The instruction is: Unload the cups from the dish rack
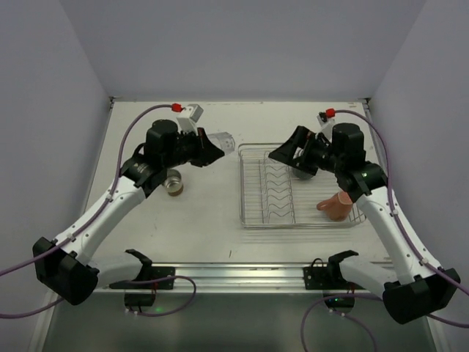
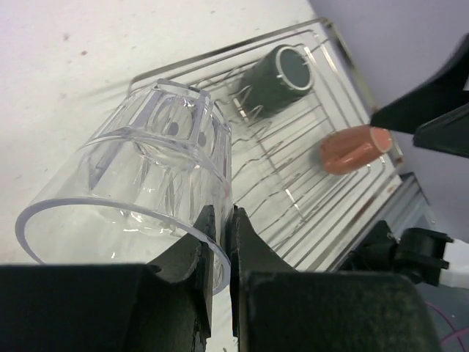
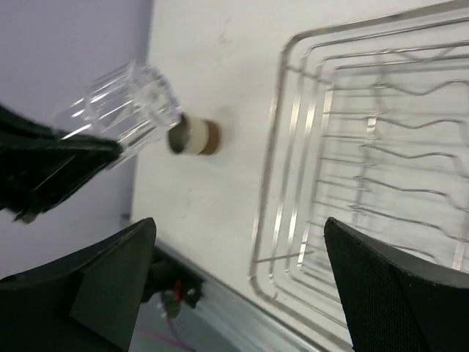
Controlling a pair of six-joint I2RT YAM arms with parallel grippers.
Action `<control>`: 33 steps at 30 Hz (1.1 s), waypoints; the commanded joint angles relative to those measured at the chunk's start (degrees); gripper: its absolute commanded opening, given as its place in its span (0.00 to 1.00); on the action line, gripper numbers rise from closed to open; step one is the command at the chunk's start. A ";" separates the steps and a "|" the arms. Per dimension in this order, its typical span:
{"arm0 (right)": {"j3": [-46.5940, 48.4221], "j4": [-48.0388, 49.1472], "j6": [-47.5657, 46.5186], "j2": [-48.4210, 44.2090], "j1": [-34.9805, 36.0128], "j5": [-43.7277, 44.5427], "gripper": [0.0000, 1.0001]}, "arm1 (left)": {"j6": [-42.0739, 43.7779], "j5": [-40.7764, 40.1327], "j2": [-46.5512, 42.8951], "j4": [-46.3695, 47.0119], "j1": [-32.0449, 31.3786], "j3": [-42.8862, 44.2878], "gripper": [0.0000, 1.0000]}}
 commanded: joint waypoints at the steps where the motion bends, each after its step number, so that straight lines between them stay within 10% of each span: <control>1: 6.22 -16.82 -8.53 1.23 0.04 23.36 0.99 | 7.99 -8.57 3.00 -17.32 0.03 7.05 0.00; 14: 13.52 -23.62 -4.58 11.60 -0.40 40.44 0.99 | 11.87 -15.17 14.25 -22.19 0.03 4.60 0.00; 33: 13.70 -22.04 -0.36 21.36 -1.37 39.75 0.99 | 14.50 -19.39 28.23 -24.65 -1.55 10.75 0.00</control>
